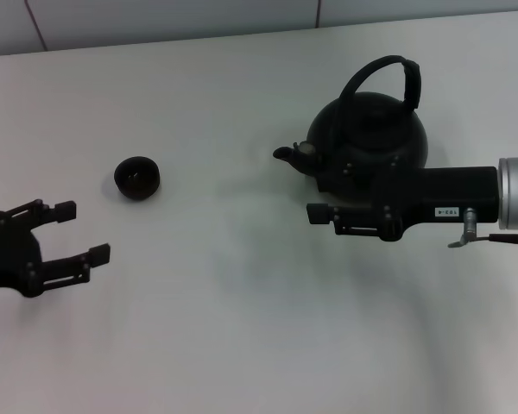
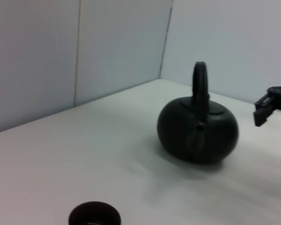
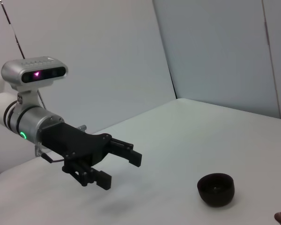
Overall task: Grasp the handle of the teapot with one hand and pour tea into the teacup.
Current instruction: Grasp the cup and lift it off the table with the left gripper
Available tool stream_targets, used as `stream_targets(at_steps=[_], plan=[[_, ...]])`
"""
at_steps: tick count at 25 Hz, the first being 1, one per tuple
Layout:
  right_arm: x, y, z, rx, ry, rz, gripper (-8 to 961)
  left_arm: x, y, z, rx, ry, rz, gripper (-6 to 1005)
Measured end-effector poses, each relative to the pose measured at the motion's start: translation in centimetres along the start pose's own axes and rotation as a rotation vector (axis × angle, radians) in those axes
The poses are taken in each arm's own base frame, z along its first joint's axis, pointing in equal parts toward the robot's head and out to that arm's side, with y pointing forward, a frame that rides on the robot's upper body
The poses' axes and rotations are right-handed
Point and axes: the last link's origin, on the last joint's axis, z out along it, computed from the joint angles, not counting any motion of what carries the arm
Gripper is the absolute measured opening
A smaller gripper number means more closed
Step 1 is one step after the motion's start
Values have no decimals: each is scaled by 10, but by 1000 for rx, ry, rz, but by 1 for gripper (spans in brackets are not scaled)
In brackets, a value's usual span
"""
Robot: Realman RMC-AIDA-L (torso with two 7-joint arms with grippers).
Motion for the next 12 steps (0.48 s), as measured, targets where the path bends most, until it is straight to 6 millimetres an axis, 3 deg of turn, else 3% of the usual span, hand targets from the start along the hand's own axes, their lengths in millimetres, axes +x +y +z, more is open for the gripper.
stream_targets(at_steps=[12], plan=[[-15, -3, -2, 20, -65, -49, 528, 6, -21, 37, 117, 11, -38, 786]])
